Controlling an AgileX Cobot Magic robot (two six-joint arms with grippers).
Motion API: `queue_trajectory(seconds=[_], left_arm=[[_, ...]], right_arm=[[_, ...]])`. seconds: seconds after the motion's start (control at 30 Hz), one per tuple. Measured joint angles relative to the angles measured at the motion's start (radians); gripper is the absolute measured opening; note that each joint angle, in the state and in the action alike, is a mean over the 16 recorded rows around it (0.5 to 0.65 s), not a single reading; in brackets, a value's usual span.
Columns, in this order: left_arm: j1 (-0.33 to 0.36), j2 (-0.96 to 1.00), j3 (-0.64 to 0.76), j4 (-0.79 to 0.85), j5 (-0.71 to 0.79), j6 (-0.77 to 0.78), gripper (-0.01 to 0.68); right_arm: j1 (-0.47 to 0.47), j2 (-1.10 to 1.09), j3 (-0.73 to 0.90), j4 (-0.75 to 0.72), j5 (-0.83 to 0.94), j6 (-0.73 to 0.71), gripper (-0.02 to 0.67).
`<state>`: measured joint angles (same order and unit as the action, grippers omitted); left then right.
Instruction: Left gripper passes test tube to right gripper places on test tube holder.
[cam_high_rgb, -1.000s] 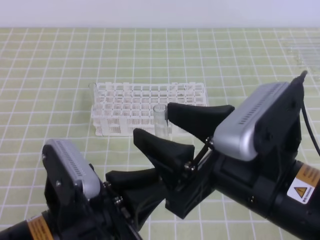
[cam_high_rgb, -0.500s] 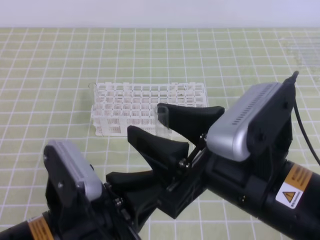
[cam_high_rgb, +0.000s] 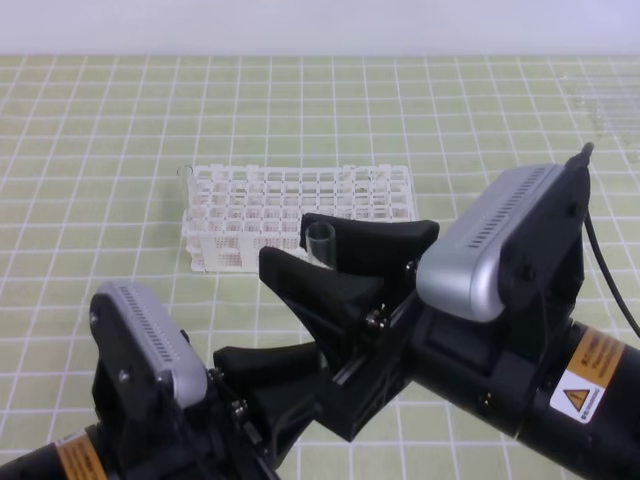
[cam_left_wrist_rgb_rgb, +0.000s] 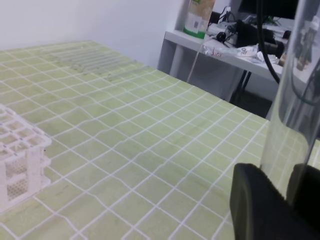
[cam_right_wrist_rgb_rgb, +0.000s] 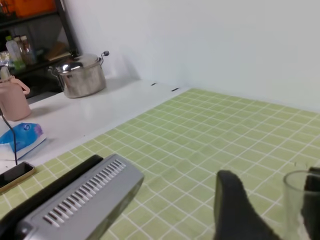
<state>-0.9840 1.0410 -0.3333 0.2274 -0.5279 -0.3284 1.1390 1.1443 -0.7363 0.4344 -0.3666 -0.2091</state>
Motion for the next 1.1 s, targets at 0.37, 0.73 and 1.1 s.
queue_trajectory(seconds=[0.37, 0.73, 1.1], left_arm=[[0.0, 0.001, 0.0, 0.001, 0.021, 0.024, 0.034], [0.0, 0.001, 0.0, 0.002, 0.011, 0.027, 0.026], [-0.001, 0.001, 0.0, 0.0, -0.02, 0.027, 0.22]], right_arm=[[0.0, 0.0, 0.0, 0.004, 0.023, 0.012, 0.246], [-0.004, 0.0, 0.0, -0.002, 0.035, -0.001, 0.139], [-0.003, -0.004, -0.001, -0.001, 0.048, 0.003, 0.102]])
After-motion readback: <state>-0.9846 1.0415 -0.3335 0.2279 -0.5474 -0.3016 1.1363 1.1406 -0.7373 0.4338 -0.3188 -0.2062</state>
